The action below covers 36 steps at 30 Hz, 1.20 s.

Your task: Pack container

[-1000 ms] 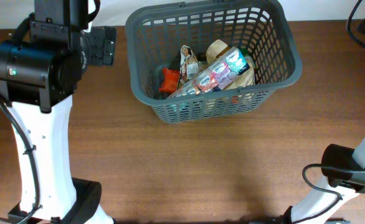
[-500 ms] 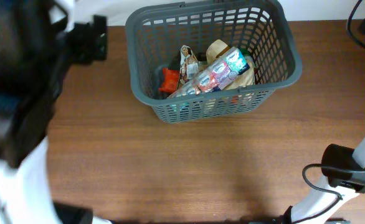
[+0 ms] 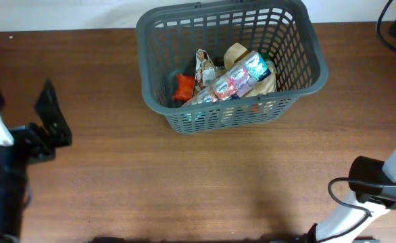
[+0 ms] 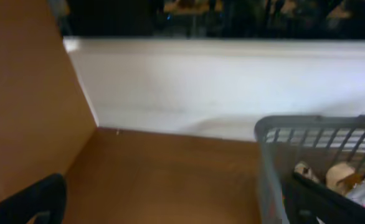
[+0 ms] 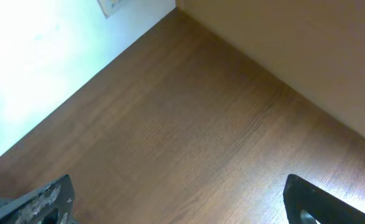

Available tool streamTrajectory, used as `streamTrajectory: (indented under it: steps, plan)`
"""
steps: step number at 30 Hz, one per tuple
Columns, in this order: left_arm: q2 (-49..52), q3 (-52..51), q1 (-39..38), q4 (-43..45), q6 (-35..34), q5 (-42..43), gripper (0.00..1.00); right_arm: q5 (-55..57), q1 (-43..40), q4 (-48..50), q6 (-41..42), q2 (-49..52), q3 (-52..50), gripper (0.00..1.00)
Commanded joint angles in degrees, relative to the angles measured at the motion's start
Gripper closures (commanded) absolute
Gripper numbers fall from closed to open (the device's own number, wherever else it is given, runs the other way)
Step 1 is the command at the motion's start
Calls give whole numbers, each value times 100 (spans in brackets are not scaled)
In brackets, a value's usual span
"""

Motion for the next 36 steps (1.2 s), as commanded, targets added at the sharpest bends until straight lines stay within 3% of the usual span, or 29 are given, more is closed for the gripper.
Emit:
streamTrajectory:
  steps: [1, 16, 26, 36]
  plan:
    - [-710, -1257, 195, 404, -275, 90, 1, 26, -7, 20, 70, 0, 7, 1]
    - [-2959, -5654, 461, 2365, -1550, 229, 1, 26, -7, 20, 70, 0, 7, 1]
    - [-4094, -8061, 461, 3818, -1552, 627, 1, 26, -7, 20, 70, 0, 7, 1]
    - [-4966, -9556, 459, 4557, -1552, 870, 1, 26, -7, 20, 70, 0, 7, 1]
